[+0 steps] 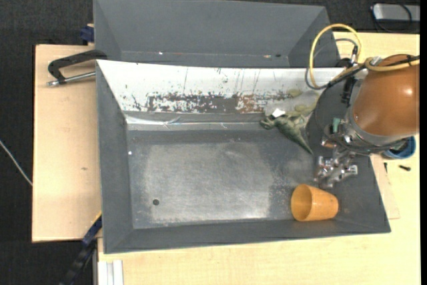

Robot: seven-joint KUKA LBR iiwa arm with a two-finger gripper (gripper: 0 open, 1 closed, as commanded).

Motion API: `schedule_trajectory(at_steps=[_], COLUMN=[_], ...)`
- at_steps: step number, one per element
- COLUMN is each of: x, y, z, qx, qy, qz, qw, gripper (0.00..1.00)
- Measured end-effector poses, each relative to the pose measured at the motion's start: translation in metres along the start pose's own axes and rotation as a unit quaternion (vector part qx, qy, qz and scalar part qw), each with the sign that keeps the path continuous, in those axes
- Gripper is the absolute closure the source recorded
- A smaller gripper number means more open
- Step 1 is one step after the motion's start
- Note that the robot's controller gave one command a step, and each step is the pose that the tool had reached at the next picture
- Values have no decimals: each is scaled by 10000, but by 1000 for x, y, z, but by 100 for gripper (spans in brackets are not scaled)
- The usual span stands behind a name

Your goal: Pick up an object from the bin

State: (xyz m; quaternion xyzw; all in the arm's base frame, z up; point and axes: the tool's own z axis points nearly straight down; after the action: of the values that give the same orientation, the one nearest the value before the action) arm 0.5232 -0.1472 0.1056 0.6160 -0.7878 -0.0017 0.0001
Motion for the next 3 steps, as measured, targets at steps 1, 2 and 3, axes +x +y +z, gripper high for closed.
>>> schedule_trajectory(at_steps=[1,2,3], x=[-6,-33,-33], y=[-1,30,26], z=[-2,25,21], qx=[23,1,62], qy=[-55,-5,8], qz=[-2,-2677,-2674], qw=[10000,9635,9636], gripper=[0,0,100])
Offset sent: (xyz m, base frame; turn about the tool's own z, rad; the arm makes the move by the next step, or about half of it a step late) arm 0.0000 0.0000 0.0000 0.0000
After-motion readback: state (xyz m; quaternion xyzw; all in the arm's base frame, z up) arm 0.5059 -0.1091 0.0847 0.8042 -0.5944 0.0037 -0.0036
